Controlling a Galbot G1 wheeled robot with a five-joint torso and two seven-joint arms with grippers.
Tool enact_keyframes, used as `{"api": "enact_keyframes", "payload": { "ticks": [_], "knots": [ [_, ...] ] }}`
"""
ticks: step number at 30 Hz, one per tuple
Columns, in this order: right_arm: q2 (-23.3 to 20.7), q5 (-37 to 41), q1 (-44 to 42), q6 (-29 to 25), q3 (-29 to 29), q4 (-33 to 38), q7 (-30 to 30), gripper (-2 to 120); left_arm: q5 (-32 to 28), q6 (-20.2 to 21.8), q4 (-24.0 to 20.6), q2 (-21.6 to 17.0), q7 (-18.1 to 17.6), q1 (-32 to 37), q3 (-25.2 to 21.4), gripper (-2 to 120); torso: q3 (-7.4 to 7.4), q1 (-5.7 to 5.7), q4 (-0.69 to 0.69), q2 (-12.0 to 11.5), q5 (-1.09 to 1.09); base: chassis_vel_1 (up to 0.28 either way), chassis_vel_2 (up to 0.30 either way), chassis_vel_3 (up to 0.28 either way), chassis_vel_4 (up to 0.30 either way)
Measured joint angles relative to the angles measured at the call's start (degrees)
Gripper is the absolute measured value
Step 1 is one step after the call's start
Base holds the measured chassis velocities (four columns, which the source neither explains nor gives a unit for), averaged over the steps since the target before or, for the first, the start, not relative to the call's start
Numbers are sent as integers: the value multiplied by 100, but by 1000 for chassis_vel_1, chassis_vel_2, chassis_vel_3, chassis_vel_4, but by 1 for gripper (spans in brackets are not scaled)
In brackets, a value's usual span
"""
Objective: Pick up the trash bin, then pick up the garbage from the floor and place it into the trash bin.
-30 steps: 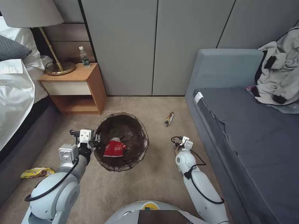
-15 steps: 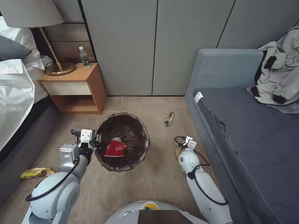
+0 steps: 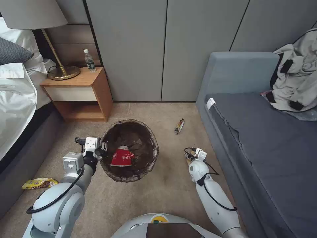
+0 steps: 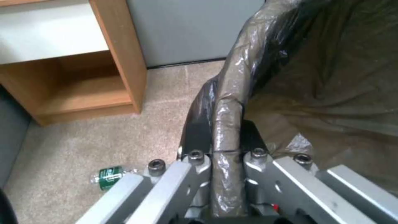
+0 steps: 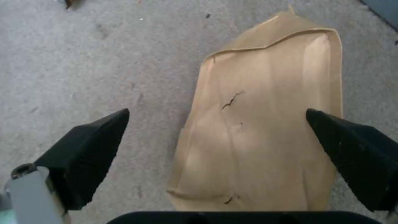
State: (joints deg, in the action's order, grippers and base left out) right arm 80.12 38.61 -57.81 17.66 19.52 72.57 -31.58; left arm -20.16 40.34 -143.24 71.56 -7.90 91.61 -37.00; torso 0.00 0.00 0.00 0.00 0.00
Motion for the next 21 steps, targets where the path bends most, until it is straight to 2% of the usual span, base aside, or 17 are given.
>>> {"api": "enact_keyframes", "payload": {
  "ticks": [14, 21],
  "knots": [
    [-22, 72, 30, -91, 22, -188, -2, 100, 7, -3, 0, 0, 11, -29, 14, 3, 0, 0, 0, 0, 0, 0, 0, 0, 0],
    [-50, 69, -26, -88, 27, -13, -20, 100, 24, -6, 0, 21, 19, -26, 21, 3, 0, 0, 0, 0, 0, 0, 0, 0, 0]
  ]
}}
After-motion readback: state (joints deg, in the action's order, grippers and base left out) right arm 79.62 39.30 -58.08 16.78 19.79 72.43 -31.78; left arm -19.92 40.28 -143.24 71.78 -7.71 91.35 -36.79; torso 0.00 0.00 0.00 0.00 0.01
